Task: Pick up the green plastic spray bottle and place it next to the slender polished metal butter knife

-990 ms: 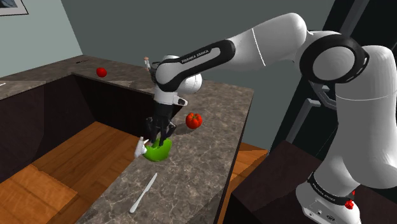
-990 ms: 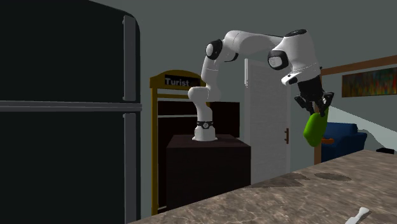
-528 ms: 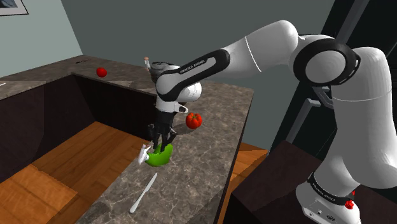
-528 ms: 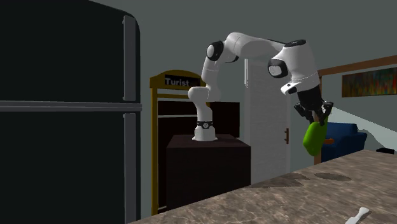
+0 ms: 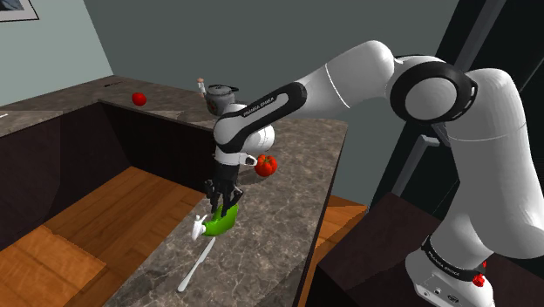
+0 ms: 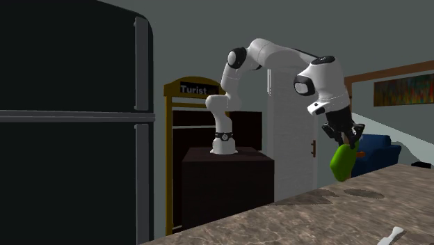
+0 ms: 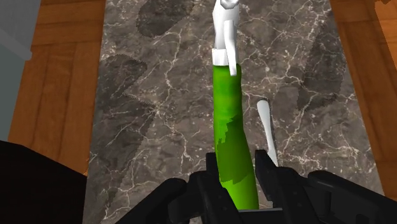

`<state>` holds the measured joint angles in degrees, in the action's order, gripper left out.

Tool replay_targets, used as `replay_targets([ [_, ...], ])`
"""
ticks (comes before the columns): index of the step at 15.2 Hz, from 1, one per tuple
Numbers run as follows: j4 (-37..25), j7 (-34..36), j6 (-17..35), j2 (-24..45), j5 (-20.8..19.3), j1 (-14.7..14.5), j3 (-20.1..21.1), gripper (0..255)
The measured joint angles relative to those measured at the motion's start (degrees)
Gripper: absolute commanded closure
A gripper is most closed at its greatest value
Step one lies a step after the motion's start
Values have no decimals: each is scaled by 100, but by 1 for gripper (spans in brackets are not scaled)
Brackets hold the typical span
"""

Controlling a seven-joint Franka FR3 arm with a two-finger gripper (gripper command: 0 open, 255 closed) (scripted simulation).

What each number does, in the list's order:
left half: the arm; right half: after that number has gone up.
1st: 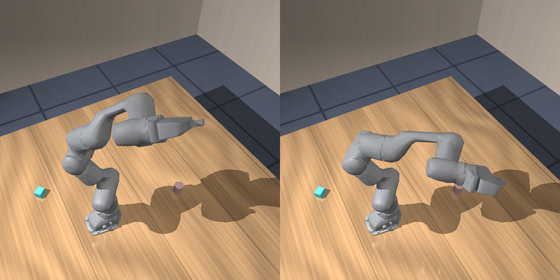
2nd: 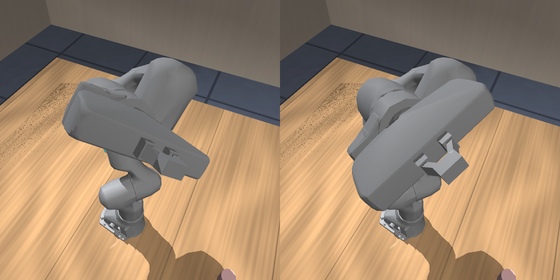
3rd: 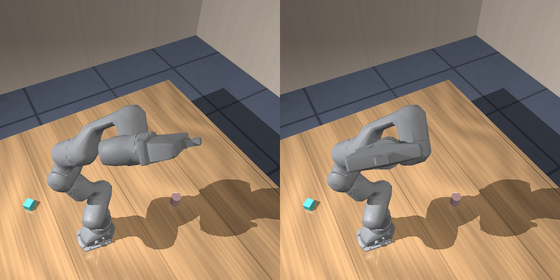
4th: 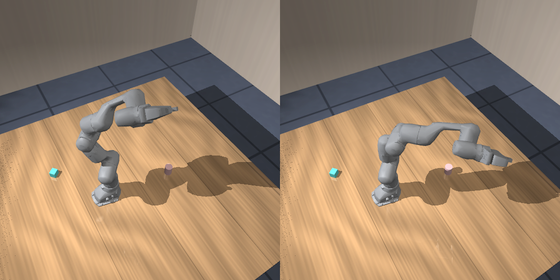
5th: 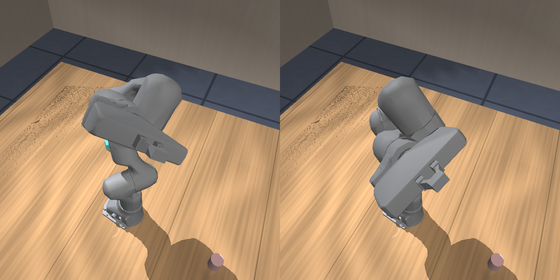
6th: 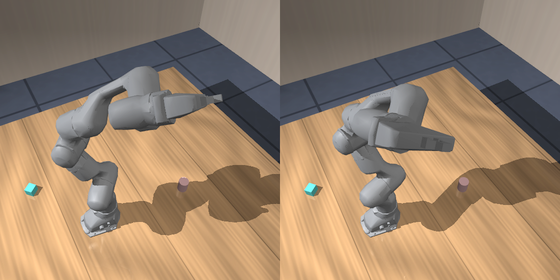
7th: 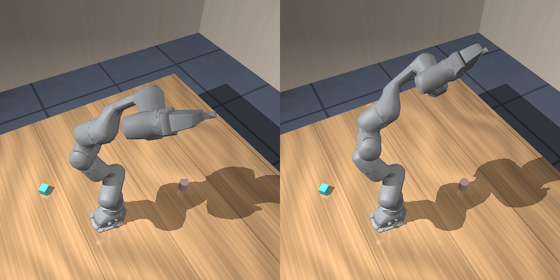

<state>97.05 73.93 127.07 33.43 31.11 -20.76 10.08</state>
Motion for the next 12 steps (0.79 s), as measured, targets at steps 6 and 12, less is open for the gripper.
replay_targets([
  [6, 3, -168, 258, 290, 55, 1, 17, 255],
  [12, -16, -340, 525, 611, 114, 0, 40, 255],
])
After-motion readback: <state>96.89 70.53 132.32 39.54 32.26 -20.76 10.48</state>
